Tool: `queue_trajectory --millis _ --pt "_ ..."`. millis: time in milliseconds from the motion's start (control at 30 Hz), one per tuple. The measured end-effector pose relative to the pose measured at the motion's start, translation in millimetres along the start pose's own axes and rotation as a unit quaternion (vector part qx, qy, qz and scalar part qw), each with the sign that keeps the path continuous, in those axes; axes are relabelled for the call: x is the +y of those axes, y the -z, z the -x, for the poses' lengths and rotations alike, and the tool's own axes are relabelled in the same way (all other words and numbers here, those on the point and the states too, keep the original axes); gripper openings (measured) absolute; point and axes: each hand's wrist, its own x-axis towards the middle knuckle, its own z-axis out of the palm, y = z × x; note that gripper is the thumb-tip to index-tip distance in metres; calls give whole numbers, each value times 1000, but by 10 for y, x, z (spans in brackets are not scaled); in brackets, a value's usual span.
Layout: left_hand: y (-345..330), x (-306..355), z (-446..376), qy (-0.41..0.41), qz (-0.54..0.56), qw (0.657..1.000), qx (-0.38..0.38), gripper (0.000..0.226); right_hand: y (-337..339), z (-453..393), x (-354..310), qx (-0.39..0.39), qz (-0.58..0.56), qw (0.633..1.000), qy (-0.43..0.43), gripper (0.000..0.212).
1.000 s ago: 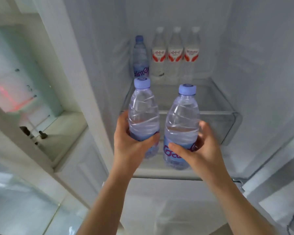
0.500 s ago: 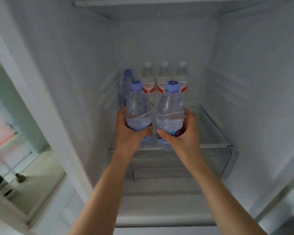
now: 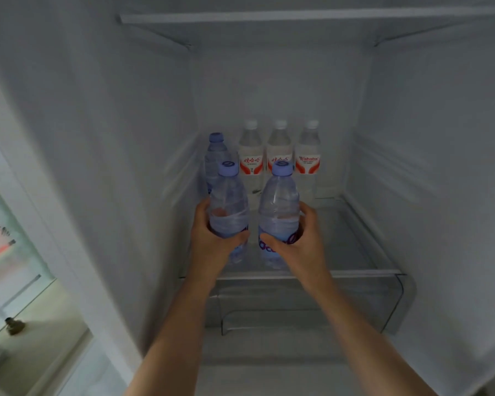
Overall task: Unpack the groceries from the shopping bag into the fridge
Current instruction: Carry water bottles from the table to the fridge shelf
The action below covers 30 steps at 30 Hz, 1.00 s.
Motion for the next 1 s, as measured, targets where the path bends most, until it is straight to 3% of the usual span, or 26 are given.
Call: queue_trajectory --millis 467,600,767,1000 --pt "92 -65 12 6 4 999 -38 87 9 -7 -55 -59 40 997 -11 83" --pt "58 -51 112 -18 -37 999 2 82 58 137 -23 -42 72 996 -23 79" --pt "2 -131 50 13 -69 997 29 84 -12 45 72 -48 91 992 -70 68" --pt "-76 -225 -326 6 -154 986 55 78 -282 -363 78 -91 121 984 -91 59"
